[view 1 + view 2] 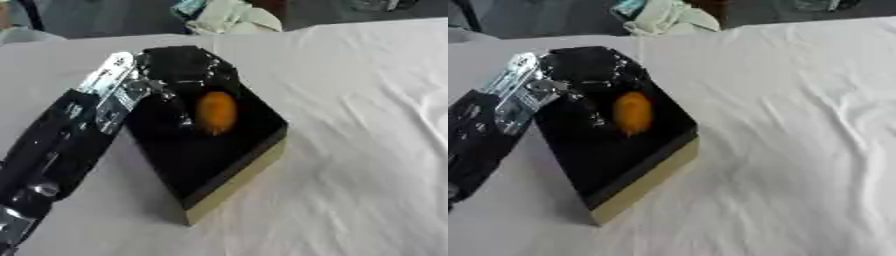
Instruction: Pick up objects on the table and place them in the box.
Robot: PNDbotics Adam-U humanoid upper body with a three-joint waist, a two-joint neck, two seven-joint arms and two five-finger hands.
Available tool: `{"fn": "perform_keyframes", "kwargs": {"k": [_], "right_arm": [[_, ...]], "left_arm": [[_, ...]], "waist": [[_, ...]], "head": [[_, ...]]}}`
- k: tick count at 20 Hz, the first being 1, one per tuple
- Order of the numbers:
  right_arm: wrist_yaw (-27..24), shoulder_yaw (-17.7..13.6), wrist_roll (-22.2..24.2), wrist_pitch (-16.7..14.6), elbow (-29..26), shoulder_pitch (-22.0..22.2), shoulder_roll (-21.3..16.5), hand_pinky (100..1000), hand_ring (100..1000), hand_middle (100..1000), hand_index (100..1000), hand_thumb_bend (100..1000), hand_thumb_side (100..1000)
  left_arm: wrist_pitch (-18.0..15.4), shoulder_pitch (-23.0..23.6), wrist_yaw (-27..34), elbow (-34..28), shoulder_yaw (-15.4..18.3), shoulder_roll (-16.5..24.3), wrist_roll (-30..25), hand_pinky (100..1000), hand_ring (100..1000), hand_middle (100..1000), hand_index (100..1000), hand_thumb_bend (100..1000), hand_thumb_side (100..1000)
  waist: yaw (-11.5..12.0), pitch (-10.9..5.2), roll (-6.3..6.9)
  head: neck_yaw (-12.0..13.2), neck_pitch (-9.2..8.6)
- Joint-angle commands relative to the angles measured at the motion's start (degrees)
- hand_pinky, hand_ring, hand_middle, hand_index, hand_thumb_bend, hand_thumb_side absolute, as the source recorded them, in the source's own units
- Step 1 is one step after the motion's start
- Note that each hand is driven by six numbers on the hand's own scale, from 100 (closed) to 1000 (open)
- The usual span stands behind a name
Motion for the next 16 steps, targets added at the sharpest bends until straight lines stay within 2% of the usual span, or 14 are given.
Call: {"fn": "perform_keyframes", "kwargs": {"k": [1, 2, 3, 8, 9, 10, 11, 13, 14, 15, 16], "right_arm": [[-0.44, -0.42, 0.08, -0.02, -1.12, -0.4, -0.92, 678, 564, 604, 817, 100, 851], [-0.45, -0.44, 0.06, -0.02, -1.11, -0.39, -0.92, 678, 564, 604, 817, 100, 851], [-0.45, -0.48, 0.03, 0.0, -1.09, -0.35, -0.92, 678, 564, 604, 817, 100, 852], [-0.43, -0.58, -0.06, -0.04, -1.07, -0.22, -0.96, 679, 565, 604, 817, 100, 850], [-0.42, -0.62, -0.08, -0.04, -1.07, -0.21, -0.98, 679, 565, 604, 817, 100, 849], [-0.41, -0.64, -0.1, -0.04, -1.08, -0.23, -0.98, 679, 565, 604, 817, 100, 849], [-0.4, -0.67, -0.13, -0.04, -1.1, -0.22, -1.0, 679, 566, 604, 817, 100, 848], [-0.36, -0.74, -0.19, 0.01, -1.15, -0.16, -1.07, 679, 566, 604, 817, 100, 848], [-0.34, -0.77, -0.21, 0.04, -1.18, -0.13, -1.1, 679, 565, 604, 817, 100, 848], [-0.32, -0.79, -0.21, 0.08, -1.19, -0.1, -1.14, 679, 565, 604, 817, 100, 850], [-0.28, -0.81, -0.21, 0.13, -1.21, -0.07, -1.18, 679, 566, 604, 817, 100, 849]], "left_arm": [[0.44, -1.01, -3.56, -1.4, 1.45, 2.24, 1.93, 723, 840, 828, 873, 877, 247], [0.65, -0.95, -4.12, -1.35, 1.67, 2.36, 2.61, 723, 841, 829, 874, 882, 279], [0.92, -0.89, -4.46, -1.33, 1.93, 2.47, 3.35, 722, 841, 831, 876, 881, 366], [2.39, -0.32, -4.5, -1.47, 2.96, 3.04, 6.41, 709, 828, 822, 869, 776, 411], [3.04, -0.11, -3.79, -1.74, 3.54, 3.27, 7.23, 699, 816, 821, 890, 672, 529], [3.85, 0.15, -2.82, -2.14, 4.07, 3.63, 8.15, 699, 815, 822, 894, 661, 545], [4.73, 0.41, -1.55, -2.74, 4.81, 4.17, 9.2, 700, 817, 834, 929, 534, 680], [6.06, 1.1, 1.49, -4.33, 6.48, 5.79, 11.12, 717, 835, 853, 946, 366, 747], [6.43, 1.52, 2.9, -5.12, 7.41, 6.8, 11.8, 717, 835, 854, 946, 339, 752], [6.7, 1.97, 4.16, -5.71, 8.3, 7.84, 12.25, 717, 836, 856, 946, 265, 774], [7.02, 2.53, 5.38, -6.09, 9.3, 9.02, 12.69, 715, 833, 855, 945, 249, 782]], "waist": [[0.04, -1.03, -0.35], [0.05, -1.05, -0.36], [0.05, -1.08, -0.39], [0.0, -1.28, -0.51], [0.02, -1.31, -0.53], [0.02, -1.33, -0.52], [0.06, -1.35, -0.5], [0.17, -1.39, -0.4], [0.22, -1.39, -0.34], [0.29, -1.4, -0.29], [0.35, -1.41, -0.24]], "head": [[-0.12, -0.09], [-0.1, -0.11], [-0.06, -0.11], [-0.05, -0.19], [-0.15, -0.32], [-0.24, -0.44], [-0.44, -0.58], [-0.78, -0.68], [-0.95, -0.7], [-1.14, -0.68], [-1.29, -0.68]]}}
